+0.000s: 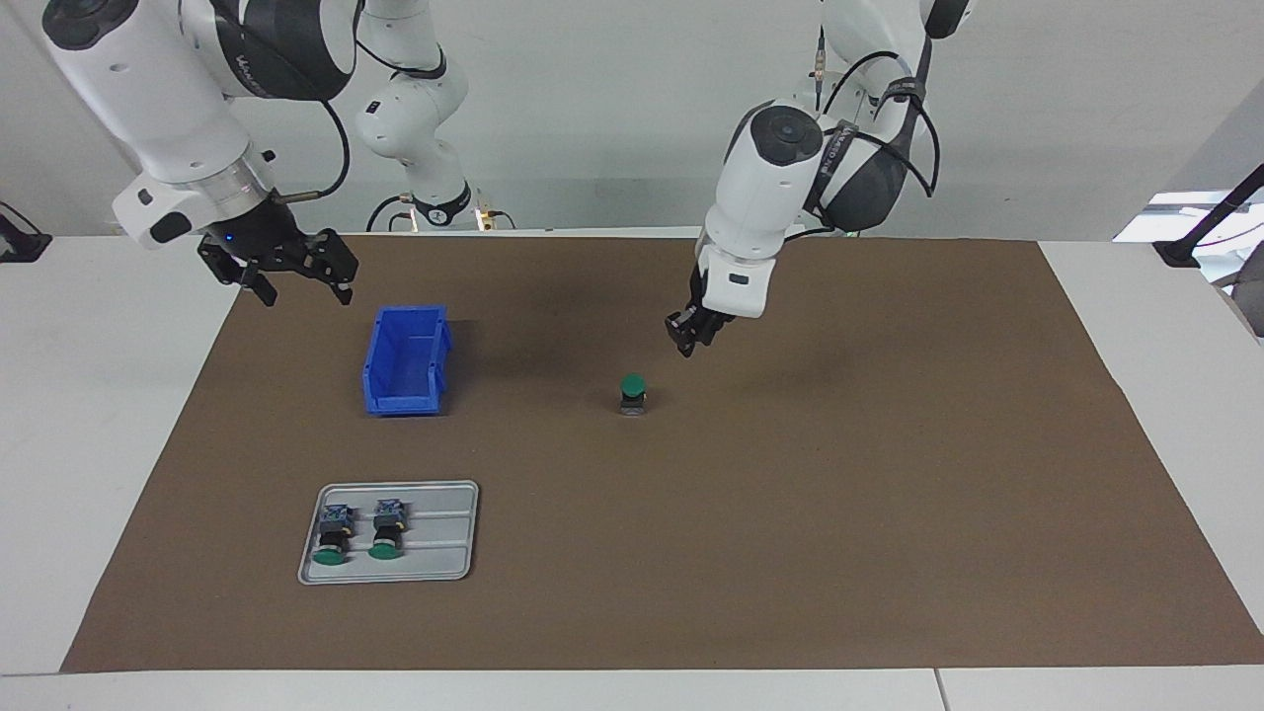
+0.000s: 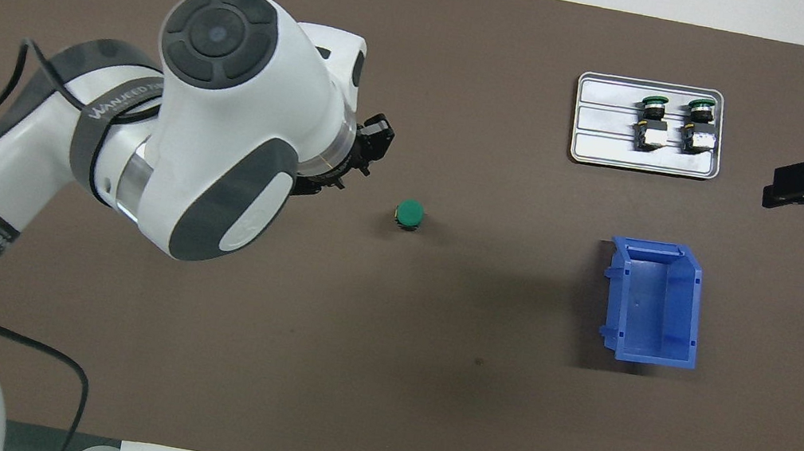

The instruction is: Place and press button with both arms

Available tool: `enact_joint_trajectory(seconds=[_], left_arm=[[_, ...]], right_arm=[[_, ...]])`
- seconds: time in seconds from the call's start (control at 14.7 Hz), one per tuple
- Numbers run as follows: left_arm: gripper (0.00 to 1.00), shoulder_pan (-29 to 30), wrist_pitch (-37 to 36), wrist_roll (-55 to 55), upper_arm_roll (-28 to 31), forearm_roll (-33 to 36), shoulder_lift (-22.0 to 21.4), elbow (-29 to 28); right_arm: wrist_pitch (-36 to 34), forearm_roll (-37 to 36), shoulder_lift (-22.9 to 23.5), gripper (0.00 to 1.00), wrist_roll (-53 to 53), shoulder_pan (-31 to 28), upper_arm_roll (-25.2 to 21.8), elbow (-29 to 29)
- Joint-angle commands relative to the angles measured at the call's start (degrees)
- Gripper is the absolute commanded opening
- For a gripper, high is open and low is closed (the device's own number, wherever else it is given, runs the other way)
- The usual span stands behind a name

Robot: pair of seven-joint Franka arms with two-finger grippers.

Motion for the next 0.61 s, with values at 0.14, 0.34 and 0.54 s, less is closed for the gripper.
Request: enact_joint_trajectory(seconds=[0.14, 0.34, 0.54], left_arm=[[0.00, -5.81, -6.96, -0.08, 0.56, 4.41, 13.72, 14.91], [0.00, -6.43, -5.55, 0.18, 0.47, 5.56, 15.31, 14.03], [0.00, -6.61, -1.87, 0.45, 0.56, 5.65, 16.28, 11.50]], right_arm=[[-0.06, -0.52, -1.75, 0.99, -0.92, 0.15, 0.34, -0.89], [-0.06, -0.52, -1.75, 0.99, -0.92, 0.15, 0.34, -0.89], [-0.06, -0.52, -1.75, 0.99, -0.92, 0.15, 0.34, -0.89]])
